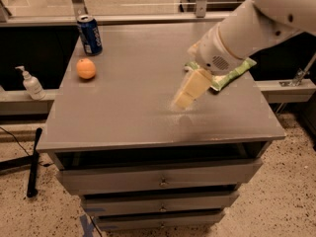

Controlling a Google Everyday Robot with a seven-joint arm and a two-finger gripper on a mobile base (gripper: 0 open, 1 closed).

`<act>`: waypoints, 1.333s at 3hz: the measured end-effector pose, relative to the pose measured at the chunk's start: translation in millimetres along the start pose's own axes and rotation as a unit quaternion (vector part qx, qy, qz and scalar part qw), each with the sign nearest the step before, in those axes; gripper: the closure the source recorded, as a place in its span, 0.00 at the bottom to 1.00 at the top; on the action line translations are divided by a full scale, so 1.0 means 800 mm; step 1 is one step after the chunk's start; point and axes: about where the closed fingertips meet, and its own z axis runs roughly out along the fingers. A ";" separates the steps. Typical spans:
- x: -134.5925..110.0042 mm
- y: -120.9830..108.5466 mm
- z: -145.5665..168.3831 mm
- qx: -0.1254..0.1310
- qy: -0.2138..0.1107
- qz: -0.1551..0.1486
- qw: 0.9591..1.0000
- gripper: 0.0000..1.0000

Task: Pick orange

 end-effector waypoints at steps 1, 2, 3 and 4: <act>-0.082 -0.022 0.071 -0.011 -0.097 0.000 0.995 0.00; -0.089 -0.033 0.076 0.003 -0.110 0.005 0.994 0.00; -0.089 -0.031 0.077 0.001 -0.109 0.005 0.994 0.00; -0.090 -0.039 0.085 0.008 -0.131 0.013 0.991 0.00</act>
Offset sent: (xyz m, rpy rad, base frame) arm 0.0363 0.0632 -0.0046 0.1513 -0.0314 0.0372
